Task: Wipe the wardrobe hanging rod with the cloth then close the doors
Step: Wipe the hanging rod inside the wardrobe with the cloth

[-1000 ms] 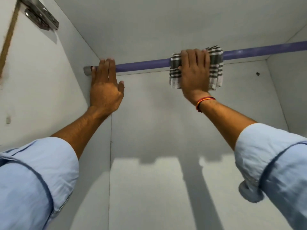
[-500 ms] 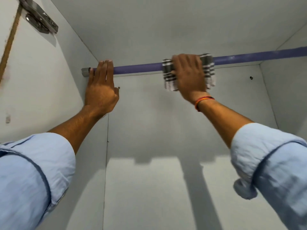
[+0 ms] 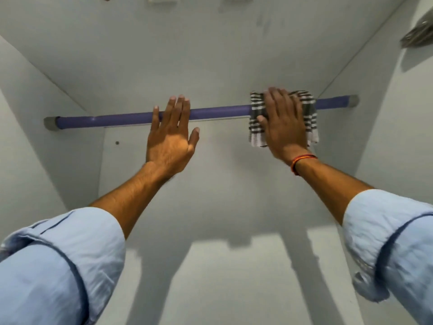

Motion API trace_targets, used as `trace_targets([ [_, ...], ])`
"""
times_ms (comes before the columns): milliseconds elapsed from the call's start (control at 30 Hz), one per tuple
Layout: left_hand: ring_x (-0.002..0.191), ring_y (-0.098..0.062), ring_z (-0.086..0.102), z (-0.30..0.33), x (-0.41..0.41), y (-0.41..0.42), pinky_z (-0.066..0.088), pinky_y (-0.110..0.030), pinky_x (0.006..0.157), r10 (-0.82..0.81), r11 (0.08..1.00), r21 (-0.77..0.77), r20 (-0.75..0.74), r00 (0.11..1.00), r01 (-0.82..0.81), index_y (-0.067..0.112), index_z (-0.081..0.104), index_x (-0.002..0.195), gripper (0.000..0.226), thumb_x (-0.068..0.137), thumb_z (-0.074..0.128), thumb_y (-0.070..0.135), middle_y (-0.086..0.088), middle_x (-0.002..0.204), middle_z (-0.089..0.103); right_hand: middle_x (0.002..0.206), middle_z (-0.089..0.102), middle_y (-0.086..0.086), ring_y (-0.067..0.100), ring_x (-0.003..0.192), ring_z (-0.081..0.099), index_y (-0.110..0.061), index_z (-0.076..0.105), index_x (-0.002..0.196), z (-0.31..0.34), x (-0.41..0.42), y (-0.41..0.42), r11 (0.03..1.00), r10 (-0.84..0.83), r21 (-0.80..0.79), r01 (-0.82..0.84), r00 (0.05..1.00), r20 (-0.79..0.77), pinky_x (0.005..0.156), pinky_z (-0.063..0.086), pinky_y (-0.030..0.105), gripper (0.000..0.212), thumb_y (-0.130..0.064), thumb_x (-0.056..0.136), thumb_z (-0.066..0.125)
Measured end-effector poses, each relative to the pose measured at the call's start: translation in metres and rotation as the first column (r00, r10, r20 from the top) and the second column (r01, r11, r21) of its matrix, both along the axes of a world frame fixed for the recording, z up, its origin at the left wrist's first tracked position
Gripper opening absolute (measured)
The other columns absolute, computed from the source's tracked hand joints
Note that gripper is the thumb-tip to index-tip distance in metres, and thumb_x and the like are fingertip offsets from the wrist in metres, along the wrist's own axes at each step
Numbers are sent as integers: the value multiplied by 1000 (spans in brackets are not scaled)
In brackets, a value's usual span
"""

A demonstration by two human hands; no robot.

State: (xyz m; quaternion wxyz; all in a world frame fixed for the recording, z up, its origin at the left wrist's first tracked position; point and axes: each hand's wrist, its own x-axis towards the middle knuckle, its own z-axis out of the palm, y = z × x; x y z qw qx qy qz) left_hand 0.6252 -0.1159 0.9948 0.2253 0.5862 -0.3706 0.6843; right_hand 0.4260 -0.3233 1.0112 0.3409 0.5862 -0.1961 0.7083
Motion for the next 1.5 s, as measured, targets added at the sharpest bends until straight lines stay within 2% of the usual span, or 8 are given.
trace_targets([
  [233, 157, -24, -3, -1, -4, -20, 3, -51, 126, 34, 997, -68, 20, 999, -33, 12, -2, 159, 81, 98, 17, 62, -5, 169, -3, 161, 36, 8, 32, 148, 32, -15, 32, 154, -2, -56, -45, 994, -35, 102, 25, 994, 99, 125, 18, 54, 57, -39, 102, 36],
  [533, 156, -27, 9, 0, -11, -23, 5, -53, 126, -33, 993, -111, 13, 999, 34, 11, 12, 157, 78, 98, 22, 61, -8, 167, 15, 163, 34, 2, 26, 150, 32, -19, 28, 156, 2, 15, 25, 987, -84, -153, 52, 974, -211, 125, 20, 49, 65, -50, 101, 37],
  [867, 156, -29, 2, -2, -16, -24, 1, -55, 125, -42, 996, -82, -27, 999, 40, 11, 3, 158, 84, 94, 22, 61, -9, 168, 6, 146, 45, 15, 37, 135, 43, -9, 31, 148, -5, -113, -75, 961, -229, 143, 236, 971, -62, 123, 26, 52, 76, -42, 88, 64],
  [967, 156, -29, -1, -7, -21, -19, 0, -55, 125, -34, 998, -46, -38, 999, 32, 9, 1, 158, 85, 94, 21, 60, -8, 169, 1, 149, 45, 19, 39, 139, 41, -4, 30, 150, -9, -108, -63, 950, -265, 159, 269, 963, -48, 124, 27, 52, 56, -19, 99, 50],
  [1133, 156, -26, -10, -10, -35, 2, -4, -55, 125, 26, 998, 63, -123, 992, -19, 9, -7, 158, 83, 99, 30, 53, -8, 168, -10, 158, 33, 27, 40, 149, 31, 5, 22, 153, -40, -133, -16, 911, -251, 285, 300, 948, -196, 122, 32, 51, 58, -18, 103, 38],
  [1233, 153, -30, 18, -28, -59, 7, 10, -55, 125, -112, 984, 140, -16, 994, 113, 5, 13, 157, 74, 97, 39, 40, -16, 165, 17, 151, 45, 25, 36, 140, 45, 3, 30, 152, -79, -144, 9, 898, -190, 364, 249, 963, -190, 114, 41, 45, 55, -14, 100, 38],
  [1333, 138, -31, 44, -70, -98, -1, 28, -46, 120, -463, 818, 325, -119, 878, 475, 8, 44, 145, 54, 98, 42, 35, -14, 151, 47, 154, 44, 20, 32, 141, 46, -1, 30, 153, -134, -148, 43, 880, -176, 399, 257, 957, -229, 117, 40, 42, 61, -23, 99, 50],
  [1500, 129, -15, 53, -170, -177, -20, 33, -22, 113, -710, 183, 341, -603, 364, 922, 12, 61, 131, 35, 105, 43, 27, -4, 137, 61, 143, 58, 15, 29, 128, 58, -4, 44, 147, -242, -137, 122, 871, -96, 452, 192, 969, -227, 106, 49, 38, 59, -40, 99, 46],
])
